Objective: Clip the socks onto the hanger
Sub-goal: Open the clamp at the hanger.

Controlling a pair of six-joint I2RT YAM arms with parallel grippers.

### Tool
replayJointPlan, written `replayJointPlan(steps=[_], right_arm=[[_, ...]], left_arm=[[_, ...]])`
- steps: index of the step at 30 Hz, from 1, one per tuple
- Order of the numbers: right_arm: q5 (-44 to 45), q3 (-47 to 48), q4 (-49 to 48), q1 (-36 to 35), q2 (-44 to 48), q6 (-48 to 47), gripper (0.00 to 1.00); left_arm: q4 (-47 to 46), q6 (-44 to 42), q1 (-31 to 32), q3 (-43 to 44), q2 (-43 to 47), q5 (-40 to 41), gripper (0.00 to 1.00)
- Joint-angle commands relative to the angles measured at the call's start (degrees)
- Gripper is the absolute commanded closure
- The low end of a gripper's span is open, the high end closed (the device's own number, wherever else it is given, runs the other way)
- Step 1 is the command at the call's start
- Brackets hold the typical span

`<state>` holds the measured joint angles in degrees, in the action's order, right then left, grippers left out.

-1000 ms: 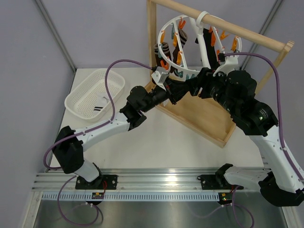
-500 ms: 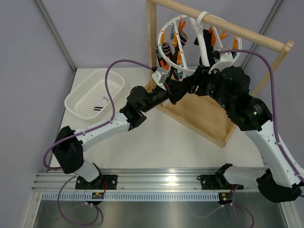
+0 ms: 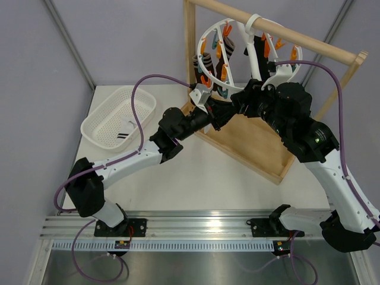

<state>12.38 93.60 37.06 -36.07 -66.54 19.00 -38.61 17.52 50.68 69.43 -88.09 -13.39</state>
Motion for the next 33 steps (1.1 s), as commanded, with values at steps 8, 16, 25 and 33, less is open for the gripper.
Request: replayJointPlan(steps=[8,16,25,33], right_arm=[[1.33,1.85,-2.96,-0.14,-0.69,-0.81,0.52],[1.59,2.02,-3.57,-0.14,-0.25,0.33,0.55],[5.02,1.5,-2.61,-0.14,0.1,2.0,0.73],[7.48,-2.63,-2.61,-0.14,1.68,5.95,0.98]], left_arm=[[-0.15,-0.91,0.48,1.59,2.4,0.2,1.0],[-0.15,-0.82,0.65,1.32,2.14,0.29,1.0],[0.73,-0.73,1.0,0.97,2.22,0.29,1.0],[4.76,-1.08,0.92,-0.87,5.56,2.39,0.49]])
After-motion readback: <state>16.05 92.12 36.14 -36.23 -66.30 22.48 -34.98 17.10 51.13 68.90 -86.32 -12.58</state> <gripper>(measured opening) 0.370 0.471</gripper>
